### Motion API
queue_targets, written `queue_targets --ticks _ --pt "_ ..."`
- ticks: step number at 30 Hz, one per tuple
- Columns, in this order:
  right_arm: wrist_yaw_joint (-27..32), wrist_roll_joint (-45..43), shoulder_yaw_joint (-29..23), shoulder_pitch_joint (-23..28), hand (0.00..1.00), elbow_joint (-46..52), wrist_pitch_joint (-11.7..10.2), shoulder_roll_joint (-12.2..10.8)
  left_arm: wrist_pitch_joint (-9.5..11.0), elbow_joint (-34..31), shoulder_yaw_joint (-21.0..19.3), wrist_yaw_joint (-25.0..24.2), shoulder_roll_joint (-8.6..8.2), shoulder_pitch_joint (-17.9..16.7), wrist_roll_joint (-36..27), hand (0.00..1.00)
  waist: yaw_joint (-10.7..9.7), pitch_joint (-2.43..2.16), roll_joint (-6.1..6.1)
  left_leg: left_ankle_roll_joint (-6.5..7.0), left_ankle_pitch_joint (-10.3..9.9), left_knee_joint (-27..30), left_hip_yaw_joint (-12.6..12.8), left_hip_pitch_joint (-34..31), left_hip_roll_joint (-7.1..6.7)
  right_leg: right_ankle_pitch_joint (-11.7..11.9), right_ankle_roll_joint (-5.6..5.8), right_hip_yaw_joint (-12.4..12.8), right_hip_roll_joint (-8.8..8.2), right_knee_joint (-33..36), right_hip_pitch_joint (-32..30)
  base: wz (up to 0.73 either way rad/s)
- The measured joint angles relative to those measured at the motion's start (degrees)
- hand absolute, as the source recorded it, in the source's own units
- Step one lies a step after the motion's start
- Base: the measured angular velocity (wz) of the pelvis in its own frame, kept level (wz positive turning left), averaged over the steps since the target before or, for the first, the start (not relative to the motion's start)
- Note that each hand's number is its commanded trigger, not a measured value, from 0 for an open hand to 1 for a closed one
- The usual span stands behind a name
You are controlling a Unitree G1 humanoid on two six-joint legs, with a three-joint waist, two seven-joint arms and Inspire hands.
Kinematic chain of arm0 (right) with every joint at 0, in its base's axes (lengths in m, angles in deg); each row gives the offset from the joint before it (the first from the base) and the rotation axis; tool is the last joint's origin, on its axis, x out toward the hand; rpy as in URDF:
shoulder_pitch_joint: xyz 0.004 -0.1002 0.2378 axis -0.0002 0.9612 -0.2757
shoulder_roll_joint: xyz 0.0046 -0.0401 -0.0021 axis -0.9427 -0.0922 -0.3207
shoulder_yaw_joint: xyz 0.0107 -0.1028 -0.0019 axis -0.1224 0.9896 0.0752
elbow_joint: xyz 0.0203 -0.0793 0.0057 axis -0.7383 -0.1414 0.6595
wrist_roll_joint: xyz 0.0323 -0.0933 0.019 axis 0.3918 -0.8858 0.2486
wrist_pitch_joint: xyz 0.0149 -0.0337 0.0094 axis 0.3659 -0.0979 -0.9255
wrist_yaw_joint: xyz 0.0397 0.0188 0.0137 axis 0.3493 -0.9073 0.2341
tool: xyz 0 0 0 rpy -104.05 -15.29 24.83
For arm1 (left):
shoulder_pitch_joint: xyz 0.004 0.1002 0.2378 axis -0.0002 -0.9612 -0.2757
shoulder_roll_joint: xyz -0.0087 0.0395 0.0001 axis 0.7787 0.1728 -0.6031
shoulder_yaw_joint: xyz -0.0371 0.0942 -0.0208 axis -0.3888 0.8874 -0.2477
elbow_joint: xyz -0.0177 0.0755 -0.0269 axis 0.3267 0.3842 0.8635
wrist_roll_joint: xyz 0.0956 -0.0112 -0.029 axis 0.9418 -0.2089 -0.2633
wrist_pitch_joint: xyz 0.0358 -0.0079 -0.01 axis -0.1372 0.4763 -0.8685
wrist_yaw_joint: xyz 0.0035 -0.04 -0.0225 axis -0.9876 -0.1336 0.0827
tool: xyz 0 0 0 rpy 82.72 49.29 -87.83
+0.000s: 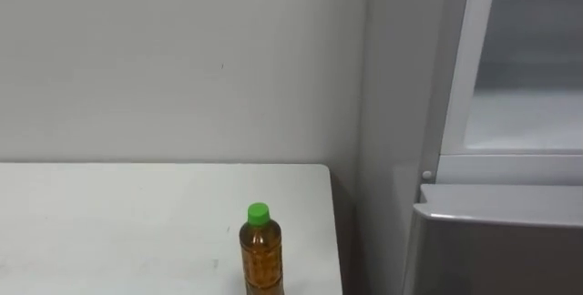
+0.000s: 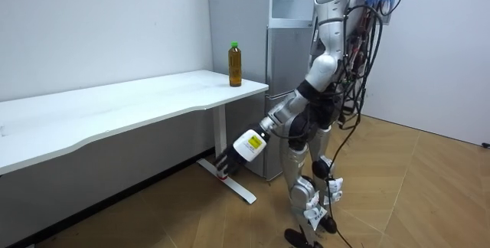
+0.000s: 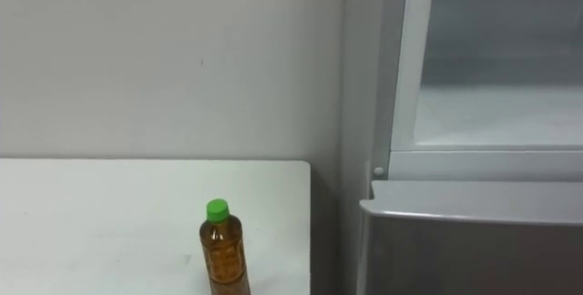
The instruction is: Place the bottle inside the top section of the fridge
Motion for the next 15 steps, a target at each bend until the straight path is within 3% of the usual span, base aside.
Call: queue_targets --ticks 8,15 --pt "0.28 -0.43 0.96 -0.23 0.0 -0.11 0.02 -0.16 -1.34 10.1 2.36 -6.1 -0.15 0.34 7.06 0.0 -0.45 0.06 -0.36 -0.01 -0.05 -0.2 0.73 -0.06 0.13 0.0 0.0 1.28 0.16 0.14 -0.27 -0.03" --pt "0.75 -0.19 3.42 -1.9 0.0 -2.19 0.3 -0.16 -4.43 18.61 4.04 -8.38 -0.13 1.43 11.88 0.0 -1.2 0.04 -1.58 -0.01 -0.05 -0.32 1.06 -0.31 0.15 -0.07 0.04 2.07 0.21 0.0 -1.27 -0.05"
